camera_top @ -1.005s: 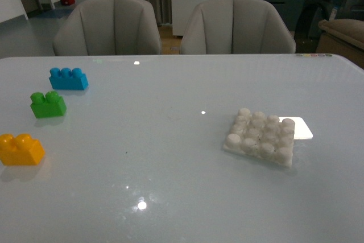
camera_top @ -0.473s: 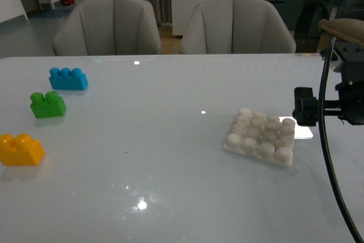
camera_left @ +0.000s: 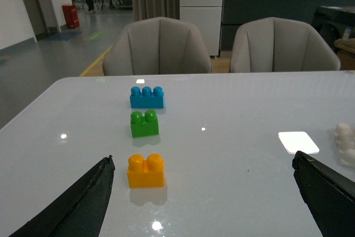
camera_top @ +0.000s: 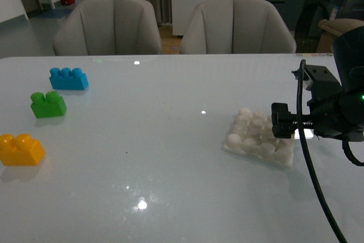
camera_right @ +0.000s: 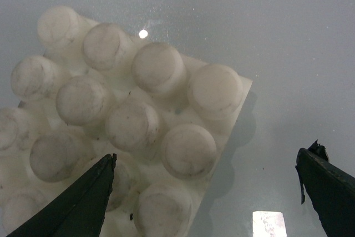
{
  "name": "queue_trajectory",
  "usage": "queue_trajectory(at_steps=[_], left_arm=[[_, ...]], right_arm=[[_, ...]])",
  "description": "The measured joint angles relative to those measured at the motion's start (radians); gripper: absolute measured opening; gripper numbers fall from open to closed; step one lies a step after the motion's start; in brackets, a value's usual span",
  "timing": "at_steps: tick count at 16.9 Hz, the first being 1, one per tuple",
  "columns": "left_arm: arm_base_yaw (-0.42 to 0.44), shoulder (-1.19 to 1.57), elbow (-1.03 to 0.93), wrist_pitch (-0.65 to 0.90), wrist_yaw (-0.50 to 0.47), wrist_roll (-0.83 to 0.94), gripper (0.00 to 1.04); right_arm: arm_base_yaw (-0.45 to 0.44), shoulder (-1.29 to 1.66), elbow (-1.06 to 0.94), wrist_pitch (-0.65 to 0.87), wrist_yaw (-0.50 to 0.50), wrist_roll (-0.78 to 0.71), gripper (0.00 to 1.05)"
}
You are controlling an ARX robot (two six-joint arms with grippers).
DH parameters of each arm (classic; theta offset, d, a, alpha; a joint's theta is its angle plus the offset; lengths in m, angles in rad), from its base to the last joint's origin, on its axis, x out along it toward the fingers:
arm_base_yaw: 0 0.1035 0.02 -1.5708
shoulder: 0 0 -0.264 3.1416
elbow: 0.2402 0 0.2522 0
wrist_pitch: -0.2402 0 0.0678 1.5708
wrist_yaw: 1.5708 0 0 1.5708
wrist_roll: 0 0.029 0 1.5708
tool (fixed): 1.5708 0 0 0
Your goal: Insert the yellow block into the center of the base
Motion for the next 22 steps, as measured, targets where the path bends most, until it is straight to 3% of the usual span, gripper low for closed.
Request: queue_trajectory(at_steps=[14, 22], left_arm=[[0.0, 0.0, 0.0, 0.0, 0.0, 0.0, 0.98], [0.0, 0.0, 0.0, 0.0, 0.0, 0.0, 0.98]], right_arm=[[0.051, 0.093, 0.103, -0.017, -0.034, 0.108, 0.98], [0.157, 0.087, 0.067, 0.025, -0.035, 0.131, 0.98]])
